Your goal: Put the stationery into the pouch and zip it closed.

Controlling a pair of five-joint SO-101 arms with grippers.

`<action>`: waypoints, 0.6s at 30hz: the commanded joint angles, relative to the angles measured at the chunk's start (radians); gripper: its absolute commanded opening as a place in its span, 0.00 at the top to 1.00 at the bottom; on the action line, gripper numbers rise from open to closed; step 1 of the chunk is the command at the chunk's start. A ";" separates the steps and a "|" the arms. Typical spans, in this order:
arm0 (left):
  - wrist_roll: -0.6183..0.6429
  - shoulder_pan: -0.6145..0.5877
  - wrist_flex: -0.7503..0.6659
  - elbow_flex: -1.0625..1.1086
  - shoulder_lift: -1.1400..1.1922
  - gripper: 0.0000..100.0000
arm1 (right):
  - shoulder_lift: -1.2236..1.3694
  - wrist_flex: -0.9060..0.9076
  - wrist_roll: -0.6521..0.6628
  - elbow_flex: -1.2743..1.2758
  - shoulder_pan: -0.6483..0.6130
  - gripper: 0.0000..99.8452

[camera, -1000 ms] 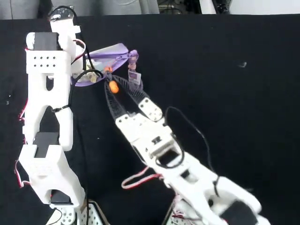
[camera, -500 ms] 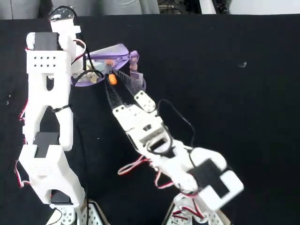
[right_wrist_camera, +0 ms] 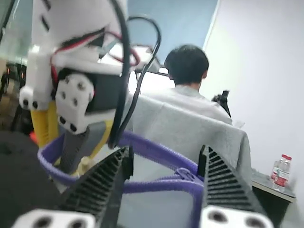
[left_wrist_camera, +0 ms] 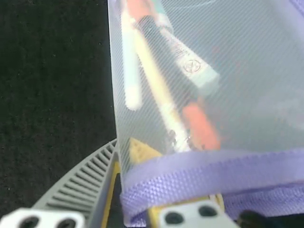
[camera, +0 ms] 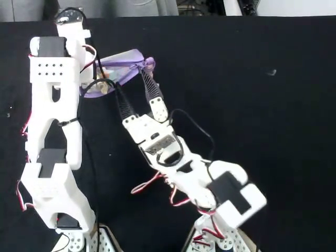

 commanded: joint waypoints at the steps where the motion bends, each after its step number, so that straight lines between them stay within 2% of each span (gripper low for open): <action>1: 0.009 0.004 0.005 0.016 -0.005 0.97 | -0.165 0.141 0.048 0.033 0.026 0.78; 7: 0.011 0.002 0.005 0.004 -0.012 0.97 | -0.469 0.477 0.041 0.082 0.129 0.78; 14: 0.009 0.002 0.003 -0.010 -0.012 0.97 | -0.851 1.062 -0.198 0.088 0.313 0.78; 16: 0.009 0.002 0.003 -0.010 -0.009 0.97 | -0.903 1.168 -0.229 0.090 0.324 0.78; 18: 0.009 0.004 0.003 -0.010 -0.005 0.97 | -0.911 1.200 -0.241 0.102 0.321 0.78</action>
